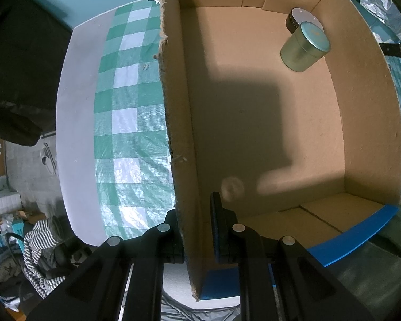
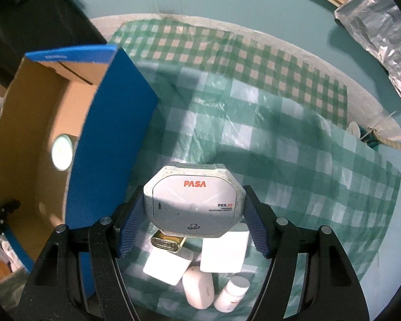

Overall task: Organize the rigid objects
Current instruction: 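Lift the PASA device with the right gripper toward the box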

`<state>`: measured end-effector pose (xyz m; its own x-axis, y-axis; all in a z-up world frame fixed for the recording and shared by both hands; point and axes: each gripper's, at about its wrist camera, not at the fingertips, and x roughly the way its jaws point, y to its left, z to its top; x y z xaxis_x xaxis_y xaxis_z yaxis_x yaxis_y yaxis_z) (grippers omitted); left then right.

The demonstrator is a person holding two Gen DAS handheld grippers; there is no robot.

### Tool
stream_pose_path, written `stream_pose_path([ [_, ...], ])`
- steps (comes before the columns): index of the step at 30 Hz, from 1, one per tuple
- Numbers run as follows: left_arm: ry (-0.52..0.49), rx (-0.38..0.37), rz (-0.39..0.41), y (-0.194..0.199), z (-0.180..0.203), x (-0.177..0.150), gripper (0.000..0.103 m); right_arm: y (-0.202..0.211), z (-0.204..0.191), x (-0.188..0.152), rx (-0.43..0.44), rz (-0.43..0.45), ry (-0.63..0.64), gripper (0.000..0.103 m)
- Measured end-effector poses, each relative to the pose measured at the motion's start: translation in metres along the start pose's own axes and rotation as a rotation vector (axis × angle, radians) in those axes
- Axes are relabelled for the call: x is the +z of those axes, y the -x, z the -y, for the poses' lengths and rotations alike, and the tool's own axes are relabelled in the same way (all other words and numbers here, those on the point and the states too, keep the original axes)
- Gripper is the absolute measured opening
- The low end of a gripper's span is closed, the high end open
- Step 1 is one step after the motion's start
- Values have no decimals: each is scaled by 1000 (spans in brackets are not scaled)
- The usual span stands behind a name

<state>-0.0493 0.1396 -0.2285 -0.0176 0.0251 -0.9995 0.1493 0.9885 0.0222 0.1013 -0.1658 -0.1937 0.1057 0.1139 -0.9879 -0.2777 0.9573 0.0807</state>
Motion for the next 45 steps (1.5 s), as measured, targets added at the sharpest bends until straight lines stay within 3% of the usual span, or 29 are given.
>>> stream_pose_path([
  [8, 1, 0, 0, 2, 1, 0, 13, 25, 2, -2, 10, 64, -27, 70],
  [12, 3, -4, -2, 0, 0, 1, 13, 22, 5, -2, 1, 38, -44, 70],
  [20, 1, -4, -4, -1, -1, 0, 13, 23, 12, -7, 76, 40, -105, 70],
  [34, 1, -10, -16, -4, -4, -1, 13, 42, 12, -2, 82, 68, -106, 70],
  [40, 4, -9, -14, -4, -4, -2, 13, 47, 4, -2, 14, 89, -68, 70],
  [42, 3, -11, -15, -4, -5, -2, 13, 48, 5, -3, 38, 100, -85, 70],
  [45, 6, -11, -14, -4, -6, -3, 13, 55, -4, -5, -25, 126, -33, 70],
])
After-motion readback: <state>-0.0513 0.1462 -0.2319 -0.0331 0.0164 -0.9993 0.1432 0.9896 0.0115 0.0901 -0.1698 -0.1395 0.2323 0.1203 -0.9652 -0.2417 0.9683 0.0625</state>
